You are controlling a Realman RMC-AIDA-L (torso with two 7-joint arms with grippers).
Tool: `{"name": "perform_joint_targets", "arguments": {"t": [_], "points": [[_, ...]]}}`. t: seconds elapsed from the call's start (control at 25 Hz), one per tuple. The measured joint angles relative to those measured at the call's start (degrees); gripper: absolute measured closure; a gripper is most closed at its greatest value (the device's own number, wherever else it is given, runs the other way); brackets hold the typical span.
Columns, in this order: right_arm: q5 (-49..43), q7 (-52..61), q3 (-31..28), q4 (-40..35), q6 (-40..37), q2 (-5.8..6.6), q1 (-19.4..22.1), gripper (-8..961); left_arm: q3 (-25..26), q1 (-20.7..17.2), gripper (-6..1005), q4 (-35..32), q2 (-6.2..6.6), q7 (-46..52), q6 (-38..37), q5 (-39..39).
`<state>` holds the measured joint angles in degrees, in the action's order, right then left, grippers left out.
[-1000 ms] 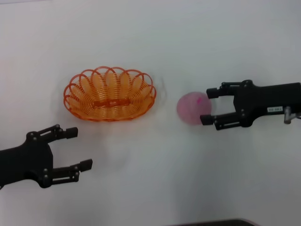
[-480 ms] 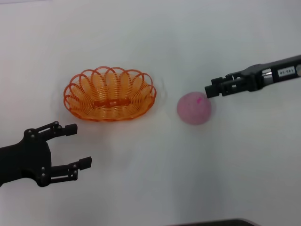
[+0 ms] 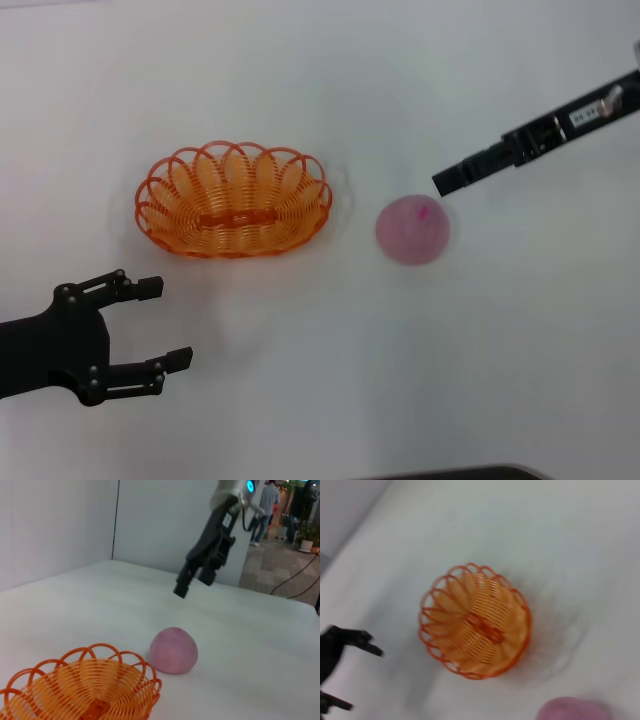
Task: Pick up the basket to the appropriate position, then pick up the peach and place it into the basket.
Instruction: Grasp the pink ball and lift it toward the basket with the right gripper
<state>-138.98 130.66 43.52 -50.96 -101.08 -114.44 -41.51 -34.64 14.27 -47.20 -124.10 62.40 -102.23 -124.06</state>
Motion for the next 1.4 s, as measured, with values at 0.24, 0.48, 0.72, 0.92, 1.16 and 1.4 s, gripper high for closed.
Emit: {"name": "perform_joint_targets", "arguments": {"t": [0.24,0.48,0.72,0.92,1.16,1.4], "points": [[-8.2,2.4,2.3,-2.4,0.3,-1.33,-4.4,16,0.0,0.4,132,0.0,0.00,-0.1,0.1,-0.6],[-13.6,6.4,7.6,-2.5,2.1,-3.00,-7.7,20,0.0,0.5,131,-0.5,0.00,0.0,0.1,-0.7],[-15.2,9.0,13.9,-2.5,5.3,-4.66,-8.6,24,0.0,0.4,131,-0.2,0.00,-0.1,1.4,-1.7],[-15.3,10.0,17.5,-2.3,8.4,-5.16,-8.5,28,-0.1,0.5,131,0.9,0.00,-0.9,2.8,-2.1],[-14.5,10.6,20.7,-2.1,10.0,-5.64,-8.2,32,-0.1,0.5,132,1.4,0.00,-1.1,3.6,-2.2],[-12.3,10.7,22.7,-1.9,10.4,-5.70,-8.2,36,-0.1,0.6,132,1.4,0.00,-1.1,3.4,-2.2]]}}
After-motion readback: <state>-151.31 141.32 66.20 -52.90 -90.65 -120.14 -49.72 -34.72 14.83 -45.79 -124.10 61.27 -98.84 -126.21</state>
